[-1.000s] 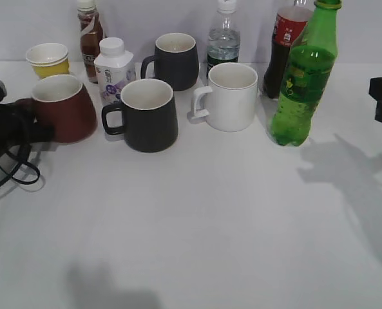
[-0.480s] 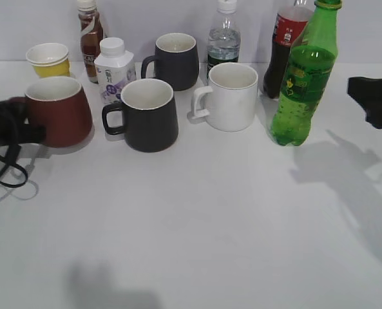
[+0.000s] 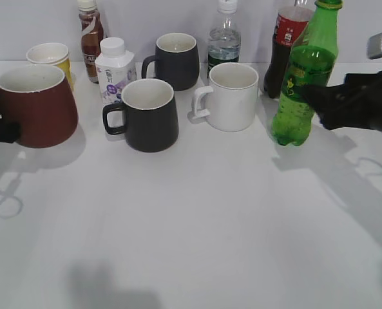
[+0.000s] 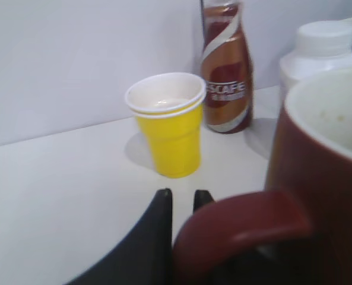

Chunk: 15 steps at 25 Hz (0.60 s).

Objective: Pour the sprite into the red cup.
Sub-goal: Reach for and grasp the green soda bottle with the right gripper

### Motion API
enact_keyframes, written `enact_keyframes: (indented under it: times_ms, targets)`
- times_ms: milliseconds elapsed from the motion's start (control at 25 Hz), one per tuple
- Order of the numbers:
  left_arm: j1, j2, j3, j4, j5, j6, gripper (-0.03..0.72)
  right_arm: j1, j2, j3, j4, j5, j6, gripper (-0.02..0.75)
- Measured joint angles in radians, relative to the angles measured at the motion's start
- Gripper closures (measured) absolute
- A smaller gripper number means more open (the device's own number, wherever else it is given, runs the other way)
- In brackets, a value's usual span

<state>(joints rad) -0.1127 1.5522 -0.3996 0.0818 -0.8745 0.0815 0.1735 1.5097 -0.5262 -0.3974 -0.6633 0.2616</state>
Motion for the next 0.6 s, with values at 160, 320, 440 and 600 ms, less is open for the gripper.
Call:
enact_keyframes:
  times_ms: [160, 320, 440, 600]
  targets:
    - [-0.039, -0.115, 0.029, 0.002, 0.084, 0.000, 0.609, 0.000, 0.110, -0.041, -0.005, -0.054, 0.000, 0.132]
    - [-0.100, -0.187, 0.034, 0.004, 0.180, 0.000, 0.609, 0.000, 0.204, -0.083, -0.031, -0.102, 0.000, 0.137]
    - [-0.150, -0.212, 0.035, 0.004, 0.223, 0.000, 0.609, 0.000, 0.269, -0.123, -0.037, -0.136, 0.000, 0.141]
    - [-0.212, -0.227, 0.035, 0.001, 0.235, 0.000, 0.609, 0.000, 0.341, -0.186, -0.039, -0.148, 0.000, 0.141]
